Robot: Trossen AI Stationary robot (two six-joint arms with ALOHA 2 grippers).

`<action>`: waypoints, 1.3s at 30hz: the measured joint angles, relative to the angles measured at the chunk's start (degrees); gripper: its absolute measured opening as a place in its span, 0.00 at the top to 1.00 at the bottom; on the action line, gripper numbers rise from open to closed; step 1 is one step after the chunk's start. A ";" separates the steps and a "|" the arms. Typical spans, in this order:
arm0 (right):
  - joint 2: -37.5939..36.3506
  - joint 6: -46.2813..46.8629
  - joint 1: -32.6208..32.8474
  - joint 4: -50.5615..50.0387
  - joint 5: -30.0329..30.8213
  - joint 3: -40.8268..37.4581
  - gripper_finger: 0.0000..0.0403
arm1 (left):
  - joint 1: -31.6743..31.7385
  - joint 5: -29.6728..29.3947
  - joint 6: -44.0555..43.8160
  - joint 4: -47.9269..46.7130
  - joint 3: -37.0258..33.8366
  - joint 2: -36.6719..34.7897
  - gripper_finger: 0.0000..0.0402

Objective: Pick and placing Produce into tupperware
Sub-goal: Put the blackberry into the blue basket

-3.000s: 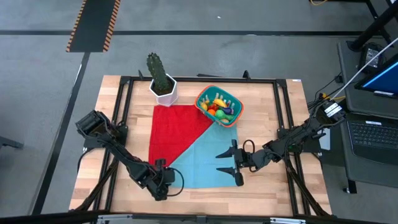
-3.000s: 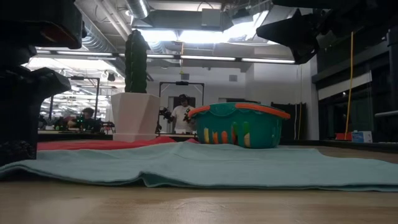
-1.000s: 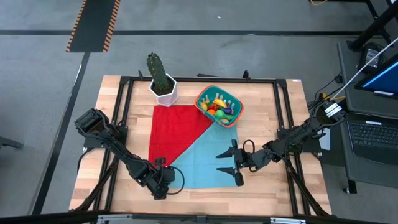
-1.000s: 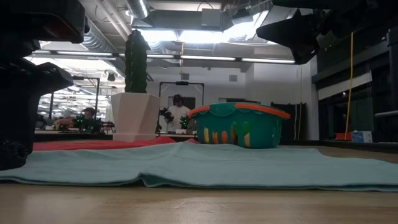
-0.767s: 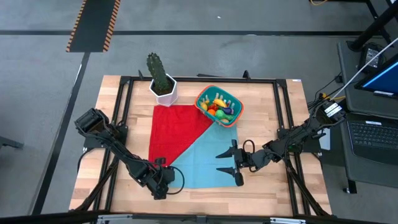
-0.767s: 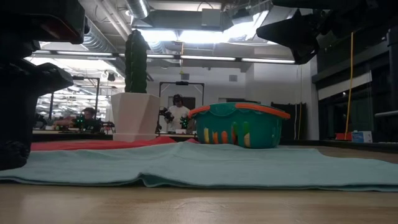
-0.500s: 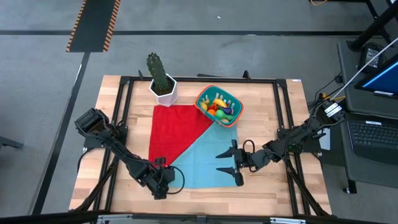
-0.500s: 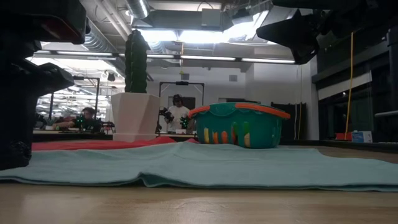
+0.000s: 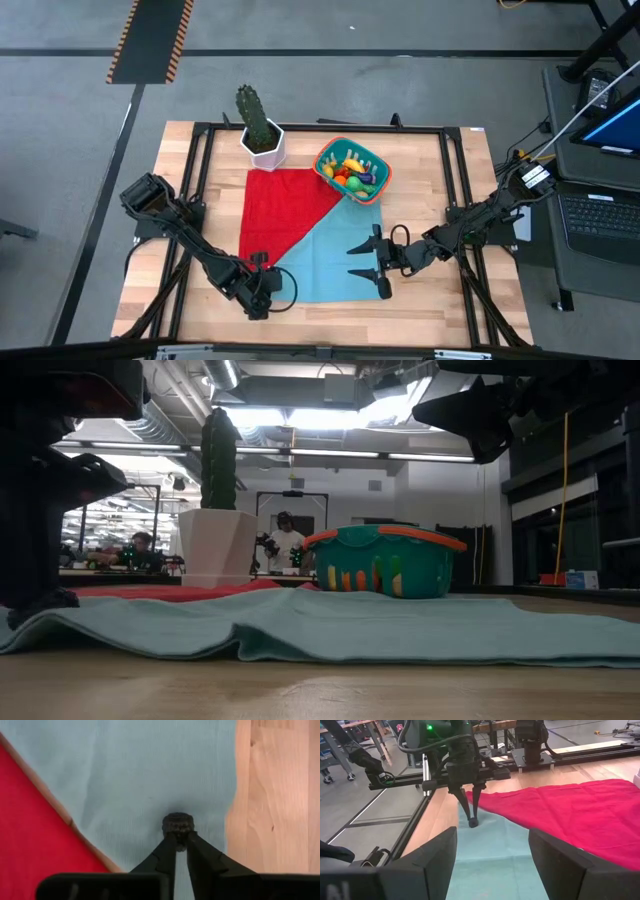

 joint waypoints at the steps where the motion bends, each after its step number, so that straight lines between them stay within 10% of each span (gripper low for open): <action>1: 0.00 -0.01 0.00 -0.04 -0.01 0.00 0.38 | -0.01 0.00 0.00 -0.04 0.00 -0.04 0.93; 28: 0.00 0.07 0.01 -0.85 -0.01 0.00 0.38 | 0.41 5.36 -0.52 -0.42 -0.22 0.08 0.80; 39: 0.38 0.39 0.02 -0.74 -0.02 0.00 0.38 | 0.95 8.47 -0.55 -1.90 -0.13 0.06 0.56</action>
